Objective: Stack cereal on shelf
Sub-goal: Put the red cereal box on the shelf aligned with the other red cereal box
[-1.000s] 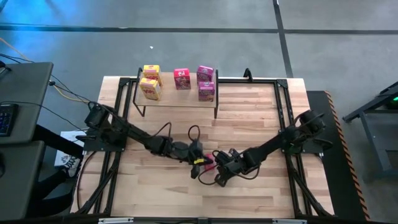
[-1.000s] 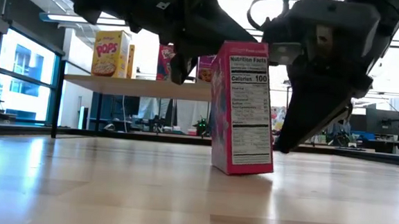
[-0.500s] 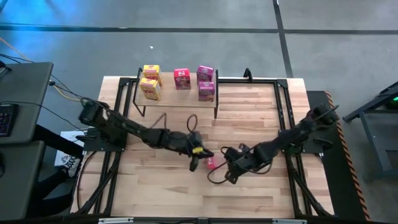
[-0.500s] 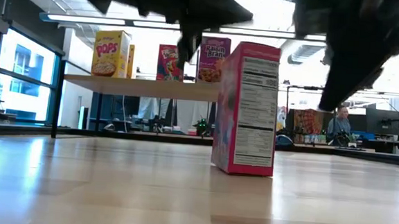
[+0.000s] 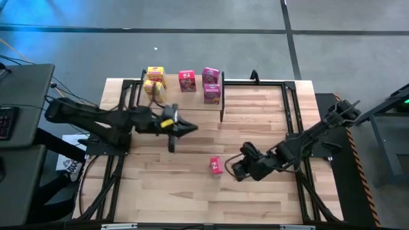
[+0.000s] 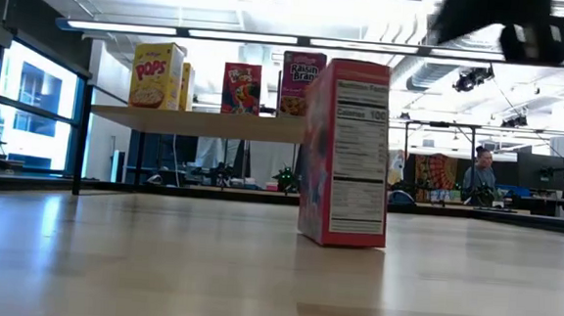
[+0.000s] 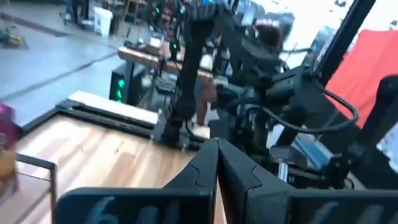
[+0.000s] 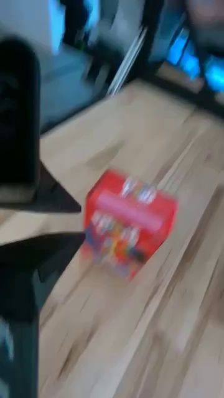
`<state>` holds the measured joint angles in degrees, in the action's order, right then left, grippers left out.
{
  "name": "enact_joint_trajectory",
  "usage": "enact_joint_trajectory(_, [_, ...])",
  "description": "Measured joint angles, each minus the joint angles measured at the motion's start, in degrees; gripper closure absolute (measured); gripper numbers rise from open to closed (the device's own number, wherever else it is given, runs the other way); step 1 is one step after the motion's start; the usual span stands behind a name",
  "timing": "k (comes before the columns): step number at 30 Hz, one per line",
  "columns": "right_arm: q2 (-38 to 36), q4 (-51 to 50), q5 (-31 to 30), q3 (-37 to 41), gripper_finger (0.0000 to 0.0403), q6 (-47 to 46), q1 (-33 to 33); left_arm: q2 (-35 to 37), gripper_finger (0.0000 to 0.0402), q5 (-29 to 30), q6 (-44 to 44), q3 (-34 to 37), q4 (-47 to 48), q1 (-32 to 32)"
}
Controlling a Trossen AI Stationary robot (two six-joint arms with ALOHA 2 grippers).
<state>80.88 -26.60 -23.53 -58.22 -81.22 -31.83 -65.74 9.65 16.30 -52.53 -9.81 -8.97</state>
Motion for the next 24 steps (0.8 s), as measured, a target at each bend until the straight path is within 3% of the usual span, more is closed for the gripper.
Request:
enact_joint_trajectory(6, [0.00,12.31,0.61,0.00,0.0239,5.02,3.23,4.14,0.0402,1.05,1.45,0.00,1.13,-0.02])
enact_joint_trajectory(12, [0.02,15.07,8.90,0.00,0.0137,5.54,6.83,4.68,0.0402,1.03,1.40,0.00,1.65,-0.02])
enact_joint_trajectory(17, [0.86,10.32,10.35,-4.26,0.0117,1.27,8.42,4.83,0.0402,0.81,-1.60,0.00,2.90,-0.03])
enact_joint_trajectory(24, [10.23,-18.51,10.05,-22.89,0.0116,-3.95,10.11,7.49,0.0402,-1.81,-4.05,0.07,7.75,0.11])
